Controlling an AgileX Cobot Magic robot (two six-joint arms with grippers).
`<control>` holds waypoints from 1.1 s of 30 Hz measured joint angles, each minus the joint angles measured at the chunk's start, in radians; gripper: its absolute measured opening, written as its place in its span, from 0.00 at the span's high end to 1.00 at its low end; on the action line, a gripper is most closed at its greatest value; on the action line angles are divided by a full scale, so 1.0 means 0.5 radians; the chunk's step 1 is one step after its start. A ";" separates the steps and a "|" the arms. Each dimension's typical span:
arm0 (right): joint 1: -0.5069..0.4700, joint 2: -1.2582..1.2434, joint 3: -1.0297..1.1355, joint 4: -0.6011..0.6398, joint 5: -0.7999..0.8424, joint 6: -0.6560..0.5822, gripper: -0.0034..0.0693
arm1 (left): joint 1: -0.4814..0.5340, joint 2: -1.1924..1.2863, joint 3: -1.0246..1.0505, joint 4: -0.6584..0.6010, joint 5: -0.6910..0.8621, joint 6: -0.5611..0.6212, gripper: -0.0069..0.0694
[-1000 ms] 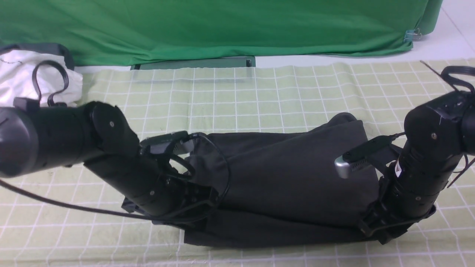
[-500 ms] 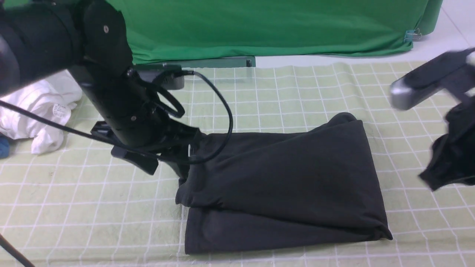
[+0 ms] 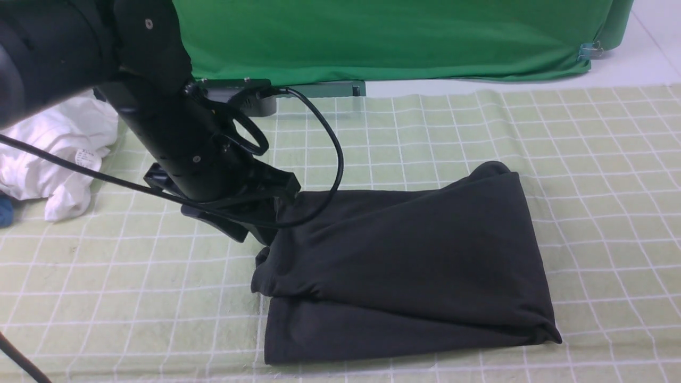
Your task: Fold a long-sleeved shirt over a green coffee tablecloth.
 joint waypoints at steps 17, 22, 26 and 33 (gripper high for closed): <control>0.000 -0.091 0.823 0.000 -1.412 -0.001 0.92 | 0.000 0.000 0.000 -0.008 0.034 -0.014 0.89; 0.000 -0.091 0.823 0.000 -1.422 0.000 0.90 | 0.000 0.000 0.000 -0.024 0.037 -0.016 0.89; 0.000 -0.091 0.823 0.000 -1.423 0.001 0.89 | 0.000 0.000 0.000 -0.024 -0.056 -0.016 0.89; 0.000 -0.093 0.836 0.000 -1.447 0.001 0.86 | 0.000 0.000 0.000 -0.022 -0.236 -0.016 0.89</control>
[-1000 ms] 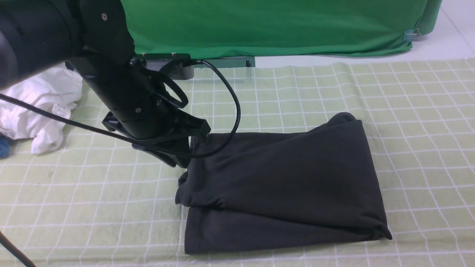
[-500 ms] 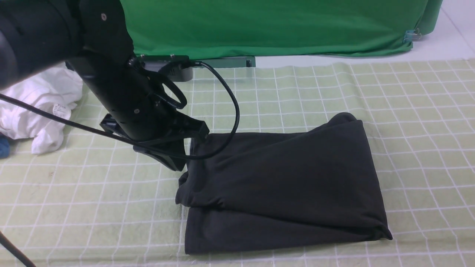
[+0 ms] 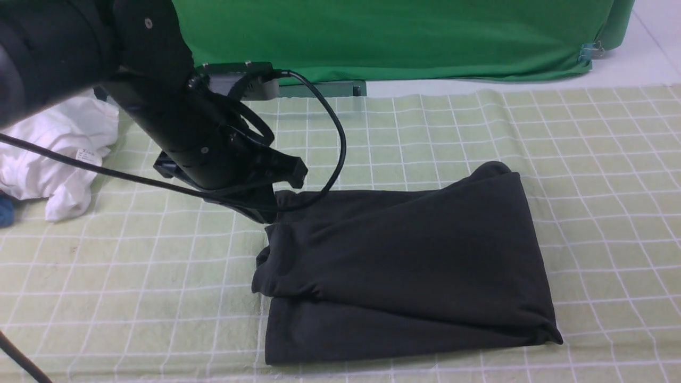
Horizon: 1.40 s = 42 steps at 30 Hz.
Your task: Fold a long-sleeved shirt over a green coffee tablecloth.
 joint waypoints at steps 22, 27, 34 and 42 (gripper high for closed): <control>-0.717 -0.560 1.014 -0.133 0.208 0.026 0.79 | 0.000 0.000 0.000 0.008 -0.376 0.000 0.89; -0.721 -0.606 1.067 -0.222 0.219 0.069 0.78 | 0.000 0.000 0.000 0.008 -0.277 0.027 0.89; -0.833 -0.759 1.074 -0.236 0.204 0.080 0.75 | 0.000 -0.166 0.000 -0.089 -0.199 0.101 0.89; -0.950 -0.768 1.074 -0.238 0.205 0.093 0.73 | 0.000 -0.623 0.000 -0.101 -0.119 0.124 0.89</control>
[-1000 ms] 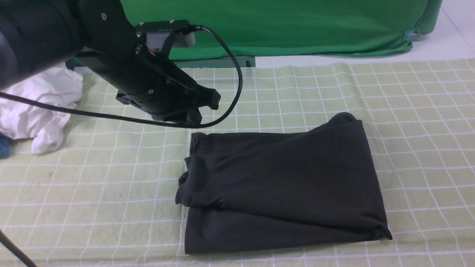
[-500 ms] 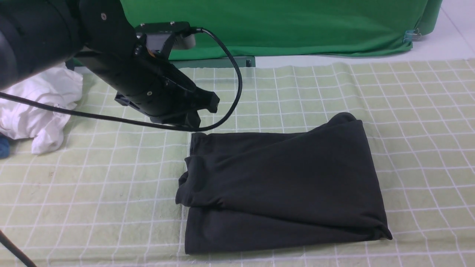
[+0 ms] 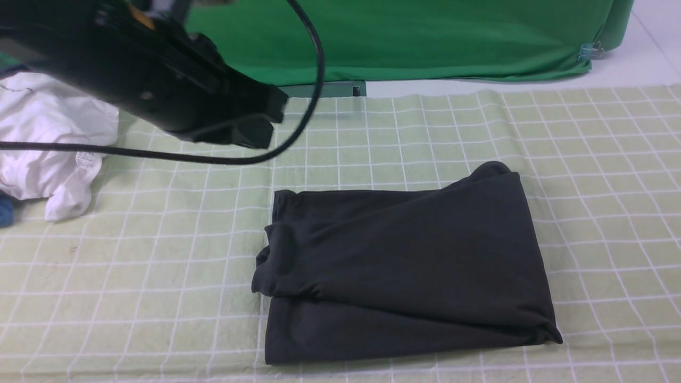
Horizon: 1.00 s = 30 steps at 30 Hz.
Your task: Fold a long-sleeved shirt over a green coffee tablecloth.
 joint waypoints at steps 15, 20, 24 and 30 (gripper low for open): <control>0.059 0.000 0.000 0.000 -0.003 0.008 0.68 | 0.000 -0.950 0.313 0.056 0.127 -0.022 0.89; 0.080 0.000 0.000 0.000 -0.003 0.008 0.68 | 0.000 -1.271 0.720 0.031 -0.016 -0.031 0.89; 0.209 0.000 0.000 0.000 -0.003 0.008 0.68 | 0.000 -1.593 1.060 -0.097 -0.253 -0.051 0.89; 0.319 0.000 0.000 0.000 -0.003 0.008 0.66 | 0.000 -1.937 1.487 -0.330 -0.627 -0.052 0.89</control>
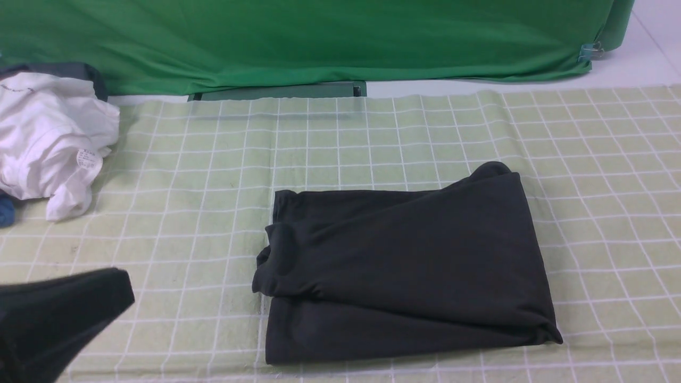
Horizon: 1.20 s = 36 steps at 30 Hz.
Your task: Fold a long-sleeved shirt over a green coffee tablecloth.
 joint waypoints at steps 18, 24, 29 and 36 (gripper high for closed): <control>0.004 0.000 0.010 0.000 0.002 0.002 0.63 | 0.000 -0.058 0.272 0.026 -0.669 0.078 0.89; 0.004 0.000 0.010 0.000 0.000 0.002 0.62 | 0.000 -0.056 0.272 0.033 -0.669 0.105 0.89; 0.004 0.000 0.010 0.000 0.000 0.002 0.62 | 0.000 -0.056 0.272 0.034 -0.669 0.111 0.89; 0.004 0.000 0.010 0.000 0.000 0.005 0.62 | 0.000 -0.056 0.272 0.131 -0.669 0.119 0.89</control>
